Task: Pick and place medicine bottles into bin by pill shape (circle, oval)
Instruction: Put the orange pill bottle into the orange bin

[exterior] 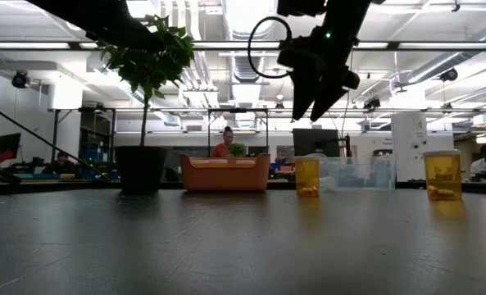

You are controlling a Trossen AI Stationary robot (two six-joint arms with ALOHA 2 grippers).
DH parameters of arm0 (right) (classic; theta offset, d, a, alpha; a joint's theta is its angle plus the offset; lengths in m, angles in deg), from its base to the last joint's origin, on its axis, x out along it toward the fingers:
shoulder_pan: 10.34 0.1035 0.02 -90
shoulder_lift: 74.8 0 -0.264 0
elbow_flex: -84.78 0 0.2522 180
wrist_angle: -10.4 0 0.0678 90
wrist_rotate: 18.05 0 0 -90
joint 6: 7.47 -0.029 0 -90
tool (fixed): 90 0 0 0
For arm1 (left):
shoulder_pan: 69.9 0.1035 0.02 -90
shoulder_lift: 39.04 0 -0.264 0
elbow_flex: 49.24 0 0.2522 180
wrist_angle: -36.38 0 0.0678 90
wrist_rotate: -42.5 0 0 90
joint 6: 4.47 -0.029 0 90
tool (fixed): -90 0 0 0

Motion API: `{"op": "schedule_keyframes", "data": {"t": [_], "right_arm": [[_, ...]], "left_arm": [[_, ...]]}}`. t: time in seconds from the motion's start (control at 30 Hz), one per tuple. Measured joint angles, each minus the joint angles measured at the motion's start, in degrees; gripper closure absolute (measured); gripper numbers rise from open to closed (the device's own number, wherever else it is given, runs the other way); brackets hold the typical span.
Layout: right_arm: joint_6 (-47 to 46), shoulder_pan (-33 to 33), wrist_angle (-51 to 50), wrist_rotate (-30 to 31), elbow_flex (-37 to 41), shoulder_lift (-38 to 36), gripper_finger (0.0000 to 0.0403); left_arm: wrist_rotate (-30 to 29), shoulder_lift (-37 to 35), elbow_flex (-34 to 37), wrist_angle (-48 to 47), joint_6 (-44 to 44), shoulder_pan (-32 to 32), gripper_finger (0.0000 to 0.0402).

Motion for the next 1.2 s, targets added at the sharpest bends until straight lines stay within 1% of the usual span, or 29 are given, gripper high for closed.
{"op": "schedule_keyframes", "data": {"t": [0.1, 0.2, 0.5, 0.73, 0.83, 0.9, 0.97, 1.13, 1.2], "right_arm": [[-1.77, -0.96, 2.48, 1.77, 1.54, 0.47, 0.0085], [-2.86, -1.79, 6.01, 0.99, 2.90, 1.68, 0.0074], [-6.29, -2.14, 5.77, 0.44, 3.03, 7.45, 0.0076], [-6.92, -2.14, 5.74, 0.20, 3.03, 10.57, 0.0076], [-7.18, -2.14, 5.78, -0.58, 3.03, 10.81, 0.0077], [-7.66, -2.00, 5.83, -0.59, 3.03, 10.81, 0.0086], [-7.81, -1.99, 5.94, -0.60, 3.03, 10.81, 0.0105], [-8.50, -1.99, 6.08, -0.60, 3.03, 10.79, 0.0179], [-8.49, -1.99, 6.11, -0.59, 3.03, 10.78, 0.0202]], "left_arm": [[-0.02, -0.04, 0.01, 0.03, -0.04, 0.00, 0.0132], [-0.02, -0.02, 0.01, 0.01, -0.06, 0.00, 0.0132], [-0.02, -0.04, 0.03, 0.03, -0.06, 0.00, 0.0132], [0.00, 0.04, 0.07, 0.03, -0.13, 0.00, 0.0132], [0.00, 0.04, 0.07, 0.01, -0.13, 0.00, 0.0132], [0.00, 0.04, 0.07, 0.01, -0.15, 0.00, 0.0132], [0.00, 0.04, 0.07, 0.03, -0.15, 0.00, 0.0132], [0.00, 0.04, 0.07, 0.01, -0.13, 0.00, 0.0132], [0.02, 0.04, 0.07, 0.03, -0.10, 0.00, 0.0132]]}}
